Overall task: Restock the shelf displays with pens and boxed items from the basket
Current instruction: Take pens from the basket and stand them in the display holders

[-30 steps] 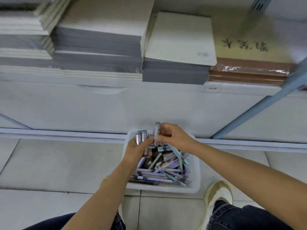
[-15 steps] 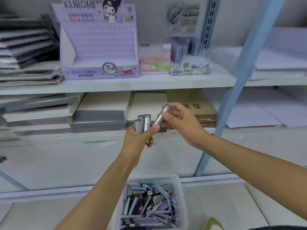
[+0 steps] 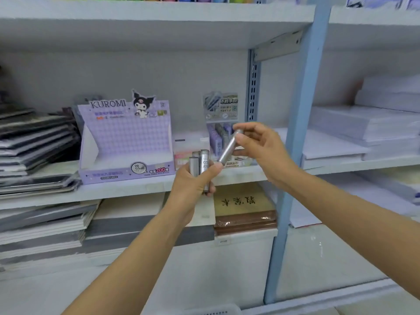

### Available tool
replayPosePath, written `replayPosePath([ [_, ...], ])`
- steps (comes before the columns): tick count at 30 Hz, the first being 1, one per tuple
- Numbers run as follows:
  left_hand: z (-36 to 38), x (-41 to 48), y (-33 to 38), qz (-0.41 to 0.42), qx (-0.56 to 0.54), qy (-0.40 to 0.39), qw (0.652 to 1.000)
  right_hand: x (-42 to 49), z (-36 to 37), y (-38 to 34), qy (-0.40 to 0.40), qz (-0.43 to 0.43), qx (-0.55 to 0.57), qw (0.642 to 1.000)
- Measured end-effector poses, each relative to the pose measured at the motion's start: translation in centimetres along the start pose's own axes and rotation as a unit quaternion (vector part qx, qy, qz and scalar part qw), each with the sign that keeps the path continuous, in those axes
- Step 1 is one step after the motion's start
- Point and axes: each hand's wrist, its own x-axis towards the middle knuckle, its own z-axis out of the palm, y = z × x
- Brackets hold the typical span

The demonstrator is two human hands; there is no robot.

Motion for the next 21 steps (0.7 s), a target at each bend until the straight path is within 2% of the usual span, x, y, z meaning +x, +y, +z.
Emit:
replayPosePath([
  [4,0.3,2.0,1.5,-0.032,-0.037,0.008,0.999,4.5,-2.5,0.0,0.099,-0.035,-0.076,0.992],
  [7,0.3,3.3,1.9,-0.063,-0.058,-0.011,0.996,7.0,-3.6,1.4,0.124,-0.024,-0.150,0.980],
  [10,0.0,4.5,1.9,-0.064,-0.075,-0.026,0.995,8.9,-4.0,3.0,0.114,0.004,-0.204,0.972],
  [13,-0.4,5.5,1.8,-0.055,-0.069,-0.025,0.996,9.7,-3.8,3.8,0.085,0.030,-0.201,0.975],
  [17,-0.7,6.2,1.8,-0.032,-0.025,-0.039,0.998,9.4,-3.5,4.4,-0.023,0.002,-0.224,0.974],
  [21,-0.8,6.6,1.6,-0.022,-0.005,-0.036,0.999,8.8,-3.2,4.5,-0.062,-0.021,-0.235,0.970],
])
